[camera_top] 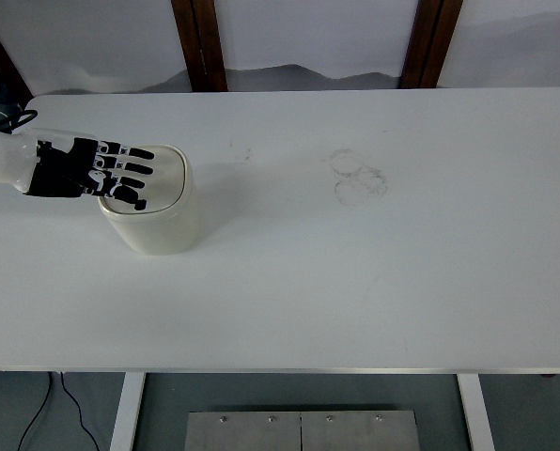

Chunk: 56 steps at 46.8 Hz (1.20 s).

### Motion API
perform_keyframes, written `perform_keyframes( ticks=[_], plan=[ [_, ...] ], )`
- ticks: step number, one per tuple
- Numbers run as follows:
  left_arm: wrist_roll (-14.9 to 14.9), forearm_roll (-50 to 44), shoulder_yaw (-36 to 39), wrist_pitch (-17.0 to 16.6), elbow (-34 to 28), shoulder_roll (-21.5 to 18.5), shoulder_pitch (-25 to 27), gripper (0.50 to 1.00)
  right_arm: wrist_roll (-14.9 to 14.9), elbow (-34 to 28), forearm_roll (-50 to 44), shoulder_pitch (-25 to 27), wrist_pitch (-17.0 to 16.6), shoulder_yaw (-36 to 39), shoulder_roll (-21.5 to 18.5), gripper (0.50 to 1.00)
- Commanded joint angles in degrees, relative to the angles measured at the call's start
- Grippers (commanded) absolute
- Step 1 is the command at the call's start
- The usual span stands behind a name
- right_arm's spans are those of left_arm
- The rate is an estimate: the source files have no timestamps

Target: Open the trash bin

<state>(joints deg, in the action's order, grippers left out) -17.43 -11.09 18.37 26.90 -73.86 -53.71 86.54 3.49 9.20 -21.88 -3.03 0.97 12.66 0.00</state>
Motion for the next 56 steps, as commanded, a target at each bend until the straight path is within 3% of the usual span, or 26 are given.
perform_keyframes(
  ticks=[1,39,56],
  plan=[
    [0.0,0.0,0.0,0.0,0.0,-0.5,-0.1,1.000,0.0,-0.1,0.0,0.0,0.0,0.0,0.0,0.995],
    [0.6,0.6,-0.8,0.3,0.0,-1.7,1.0,1.000,0.0,-0.1,0.0,0.0,0.0,0.0,0.0,0.995],
    [0.6,0.4,-0.8,0.3,0.6,-1.7,9.2,1.000,0.0,0.0,0.0,0.0,0.0,0.0,0.0,0.995]
  ],
)
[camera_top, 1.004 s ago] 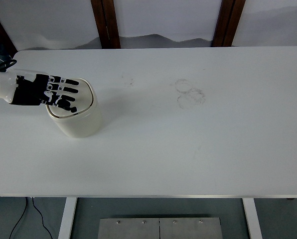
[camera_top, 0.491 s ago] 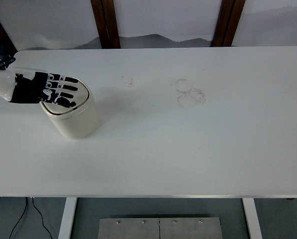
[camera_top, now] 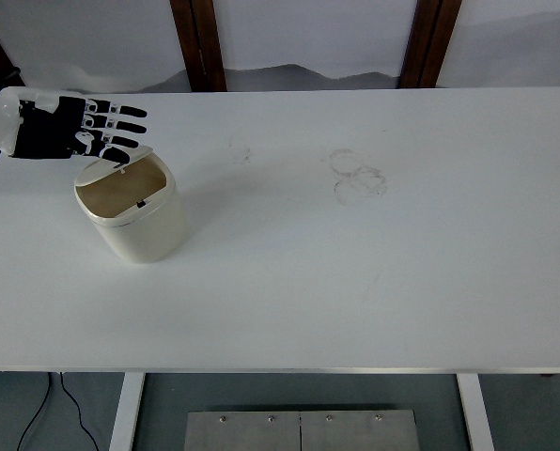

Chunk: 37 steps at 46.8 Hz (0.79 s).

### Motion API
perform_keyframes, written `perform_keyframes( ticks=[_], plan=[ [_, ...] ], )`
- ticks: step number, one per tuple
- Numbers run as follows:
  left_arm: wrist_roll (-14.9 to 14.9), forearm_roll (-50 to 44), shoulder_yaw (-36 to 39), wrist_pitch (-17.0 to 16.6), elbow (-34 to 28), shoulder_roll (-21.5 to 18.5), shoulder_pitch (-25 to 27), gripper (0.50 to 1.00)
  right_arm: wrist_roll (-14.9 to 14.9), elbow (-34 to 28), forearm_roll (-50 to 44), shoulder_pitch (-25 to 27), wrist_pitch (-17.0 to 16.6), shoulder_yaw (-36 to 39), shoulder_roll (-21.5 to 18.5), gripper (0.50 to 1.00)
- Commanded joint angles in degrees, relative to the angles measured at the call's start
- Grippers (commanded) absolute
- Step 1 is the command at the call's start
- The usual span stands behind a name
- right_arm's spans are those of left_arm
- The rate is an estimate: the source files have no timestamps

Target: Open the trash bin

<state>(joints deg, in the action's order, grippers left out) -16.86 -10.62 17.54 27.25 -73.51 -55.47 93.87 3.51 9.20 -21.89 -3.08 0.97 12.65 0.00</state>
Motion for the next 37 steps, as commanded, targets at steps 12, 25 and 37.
perform_keyframes(
  ticks=[12,25,37],
  plan=[
    [0.0,-0.5,-0.4,0.0,1.1,-1.0,6.8,1.000,0.0,0.0,0.0,0.0,0.0,0.0,0.0,0.995],
    [0.0,-2.8,-7.7,-0.2,5.4,-2.3,7.4,1.000,0.0,0.0,0.0,0.0,0.0,0.0,0.0,0.995],
    [0.4,-9.5,-15.0,-0.4,11.0,-2.2,6.9,1.000,0.0,0.0,0.0,0.1,0.0,0.0,0.0,0.995]
  ],
)
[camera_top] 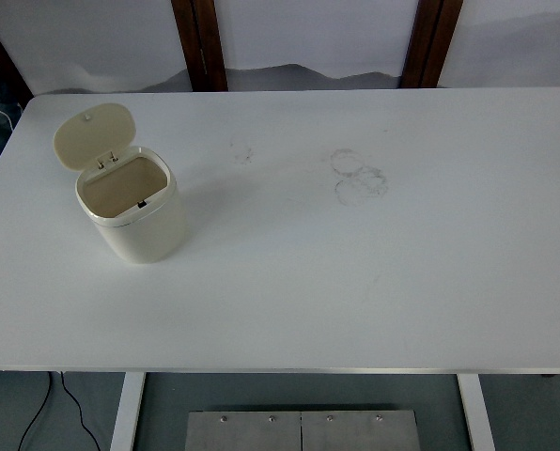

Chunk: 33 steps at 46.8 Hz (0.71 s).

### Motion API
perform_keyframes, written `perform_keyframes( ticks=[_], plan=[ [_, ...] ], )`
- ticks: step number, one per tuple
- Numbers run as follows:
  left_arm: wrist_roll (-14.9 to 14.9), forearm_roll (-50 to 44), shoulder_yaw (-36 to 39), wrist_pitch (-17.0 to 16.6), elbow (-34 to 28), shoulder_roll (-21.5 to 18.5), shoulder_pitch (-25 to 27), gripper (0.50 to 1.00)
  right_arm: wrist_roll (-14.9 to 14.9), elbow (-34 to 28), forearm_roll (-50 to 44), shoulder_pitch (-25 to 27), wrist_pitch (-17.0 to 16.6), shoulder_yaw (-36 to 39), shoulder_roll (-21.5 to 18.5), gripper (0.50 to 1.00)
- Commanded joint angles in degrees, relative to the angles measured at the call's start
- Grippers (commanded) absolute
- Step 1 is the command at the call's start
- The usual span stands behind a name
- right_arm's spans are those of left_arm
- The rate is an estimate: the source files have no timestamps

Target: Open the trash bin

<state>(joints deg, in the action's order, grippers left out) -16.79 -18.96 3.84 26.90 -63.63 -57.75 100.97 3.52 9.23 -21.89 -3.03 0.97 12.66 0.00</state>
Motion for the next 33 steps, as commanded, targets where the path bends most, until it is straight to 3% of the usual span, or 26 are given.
perform_keyframes(
  ticks=[1,12,22,33],
  plan=[
    [0.4,-1.5,-1.6,0.0,1.5,0.1,-0.2,1.000,0.0,0.0,0.0,0.0,0.0,0.0,0.0,0.995],
    [3.8,-6.1,-4.5,0.1,6.8,0.4,-0.7,1.000,0.0,0.0,0.0,0.0,0.0,0.0,0.0,0.995],
    [7.6,-15.4,-4.6,1.7,11.7,0.4,-5.2,1.000,0.0,0.0,0.0,0.0,0.0,0.0,0.0,0.995],
    [15.8,-19.1,-5.5,3.9,17.7,0.5,-13.4,1.000,0.0,0.0,0.0,0.0,0.0,0.0,0.0,0.995]
  ],
)
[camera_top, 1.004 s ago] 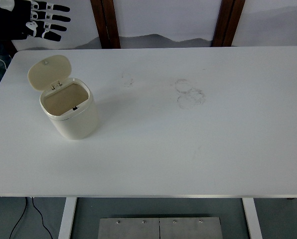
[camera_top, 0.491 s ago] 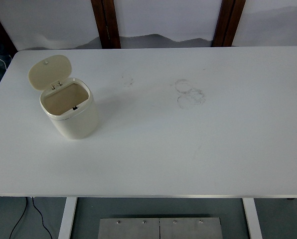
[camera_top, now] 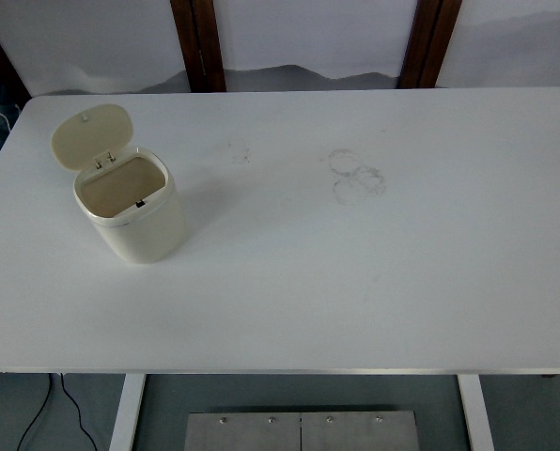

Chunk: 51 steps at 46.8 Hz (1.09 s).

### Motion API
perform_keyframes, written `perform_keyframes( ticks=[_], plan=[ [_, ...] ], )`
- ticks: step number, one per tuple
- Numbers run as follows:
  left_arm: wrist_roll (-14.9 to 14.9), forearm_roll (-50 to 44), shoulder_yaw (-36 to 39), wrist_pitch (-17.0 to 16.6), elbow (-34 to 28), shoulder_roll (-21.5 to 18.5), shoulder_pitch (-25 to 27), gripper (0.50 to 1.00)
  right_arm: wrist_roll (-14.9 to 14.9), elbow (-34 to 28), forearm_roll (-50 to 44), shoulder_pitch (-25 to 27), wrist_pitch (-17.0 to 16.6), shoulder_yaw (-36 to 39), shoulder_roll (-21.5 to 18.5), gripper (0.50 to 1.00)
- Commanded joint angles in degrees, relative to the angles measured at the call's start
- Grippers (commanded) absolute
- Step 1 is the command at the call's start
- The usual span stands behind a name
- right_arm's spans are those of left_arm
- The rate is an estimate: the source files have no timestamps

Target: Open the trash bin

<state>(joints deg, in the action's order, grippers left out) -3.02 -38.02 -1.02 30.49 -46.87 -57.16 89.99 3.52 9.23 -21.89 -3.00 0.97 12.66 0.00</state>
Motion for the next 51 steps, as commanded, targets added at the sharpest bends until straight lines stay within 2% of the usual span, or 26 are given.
perform_keyframes(
  ticks=[1,5,17,37,45,51],
  plan=[
    [2.7,-0.1,-1.0,0.4,1.1,-0.1,-3.2,1.000,0.0,0.0,0.0,0.0,0.0,0.0,0.0,0.995],
    [3.9,0.0,-3.0,0.4,2.1,0.0,-6.8,1.000,0.0,0.0,0.0,0.0,0.0,0.0,0.0,0.995],
    [4.0,0.0,-10.3,0.1,4.5,2.1,-18.5,1.000,0.0,0.0,0.0,0.0,0.0,0.0,0.0,0.995],
    [4.0,-0.1,-21.1,0.4,6.2,4.3,-31.8,1.000,0.0,0.0,0.0,0.0,0.0,-0.1,0.0,0.995],
    [4.0,-0.2,-24.6,0.4,6.4,6.2,-38.0,1.000,0.0,0.0,0.0,0.0,0.0,0.0,0.0,0.995],
    [4.0,-0.2,-27.5,0.3,8.7,9.3,-42.2,1.000,0.0,0.0,0.0,0.0,0.0,0.0,0.0,0.995]
  ],
)
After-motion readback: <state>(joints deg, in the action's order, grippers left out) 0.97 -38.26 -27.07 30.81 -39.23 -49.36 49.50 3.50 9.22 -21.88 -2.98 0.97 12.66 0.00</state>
